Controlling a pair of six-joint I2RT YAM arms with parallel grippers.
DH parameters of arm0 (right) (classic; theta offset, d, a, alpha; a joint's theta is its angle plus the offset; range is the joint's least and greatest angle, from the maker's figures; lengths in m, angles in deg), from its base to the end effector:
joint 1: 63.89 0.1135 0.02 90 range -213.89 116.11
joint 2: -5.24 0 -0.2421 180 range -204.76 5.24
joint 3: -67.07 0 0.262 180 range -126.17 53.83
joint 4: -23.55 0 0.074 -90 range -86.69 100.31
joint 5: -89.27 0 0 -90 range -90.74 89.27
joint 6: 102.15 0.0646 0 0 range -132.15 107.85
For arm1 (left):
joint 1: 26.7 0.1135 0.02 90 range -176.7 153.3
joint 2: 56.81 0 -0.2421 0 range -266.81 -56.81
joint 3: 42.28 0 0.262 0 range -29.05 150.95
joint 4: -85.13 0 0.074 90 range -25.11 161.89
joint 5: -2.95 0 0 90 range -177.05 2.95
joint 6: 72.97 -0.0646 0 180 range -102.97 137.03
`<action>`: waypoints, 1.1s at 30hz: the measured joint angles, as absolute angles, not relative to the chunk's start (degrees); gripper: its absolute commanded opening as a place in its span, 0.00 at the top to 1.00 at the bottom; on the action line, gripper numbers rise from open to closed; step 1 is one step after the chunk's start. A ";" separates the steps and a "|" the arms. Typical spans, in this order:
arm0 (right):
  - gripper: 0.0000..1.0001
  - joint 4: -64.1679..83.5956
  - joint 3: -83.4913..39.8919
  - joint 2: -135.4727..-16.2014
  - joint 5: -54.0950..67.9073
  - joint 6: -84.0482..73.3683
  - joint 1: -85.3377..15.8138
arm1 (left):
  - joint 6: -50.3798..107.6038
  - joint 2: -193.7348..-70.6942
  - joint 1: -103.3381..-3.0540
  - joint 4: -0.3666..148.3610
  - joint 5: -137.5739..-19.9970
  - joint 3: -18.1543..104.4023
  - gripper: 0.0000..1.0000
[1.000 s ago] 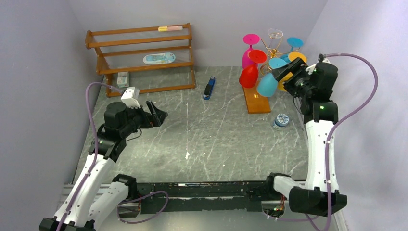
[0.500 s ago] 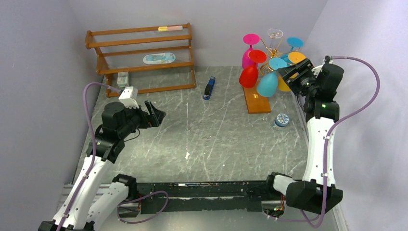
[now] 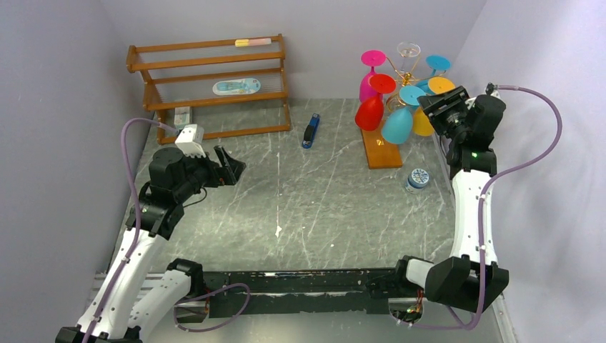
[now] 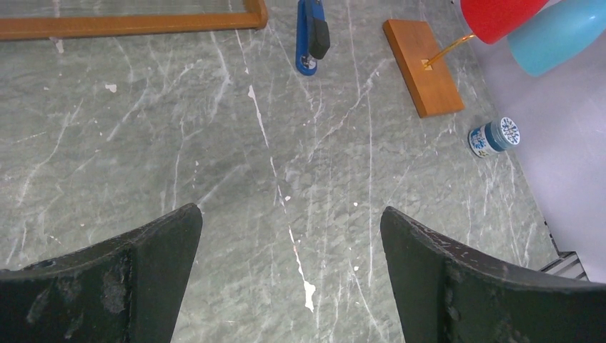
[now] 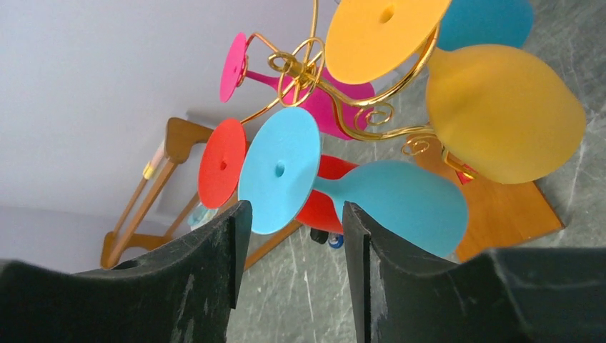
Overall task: Take the wine glass off the wine glass rack
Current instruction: Pick up the wine glass from the wine rack.
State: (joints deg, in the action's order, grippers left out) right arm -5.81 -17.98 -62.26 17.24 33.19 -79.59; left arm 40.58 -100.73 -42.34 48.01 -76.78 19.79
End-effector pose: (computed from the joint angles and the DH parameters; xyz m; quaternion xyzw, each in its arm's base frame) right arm 0.3036 -0.0646 0.3885 0.3045 0.7104 0.2765 0.5711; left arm 0.2132 -0.0717 0.3183 -0.0040 0.8124 -0.2627 0.5206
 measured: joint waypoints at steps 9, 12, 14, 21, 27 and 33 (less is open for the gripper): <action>0.57 -0.89 -16.77 -64.73 16.83 35.88 -79.59 | 40.41 -100.66 -42.34 47.97 -76.78 20.08 0.00; 0.61 0.90 -16.25 -65.43 17.55 37.19 -79.59 | 40.45 -100.66 -42.34 47.97 -76.78 20.08 0.00; 0.63 1.42 -16.08 -65.85 18.12 37.87 -79.59 | 40.56 -100.66 -42.34 47.97 -76.78 20.08 0.00; 0.71 2.87 -16.01 -66.28 19.01 38.80 -79.59 | 40.93 -100.71 -42.34 47.97 -76.72 20.10 0.00; 0.84 3.17 -16.01 -66.28 18.99 38.96 -79.59 | 41.35 -101.43 -42.34 47.95 -76.19 20.58 0.00; 0.92 3.72 -16.01 -66.28 19.19 40.25 -79.59 | 41.41 -101.74 -42.34 47.91 -76.04 21.91 0.00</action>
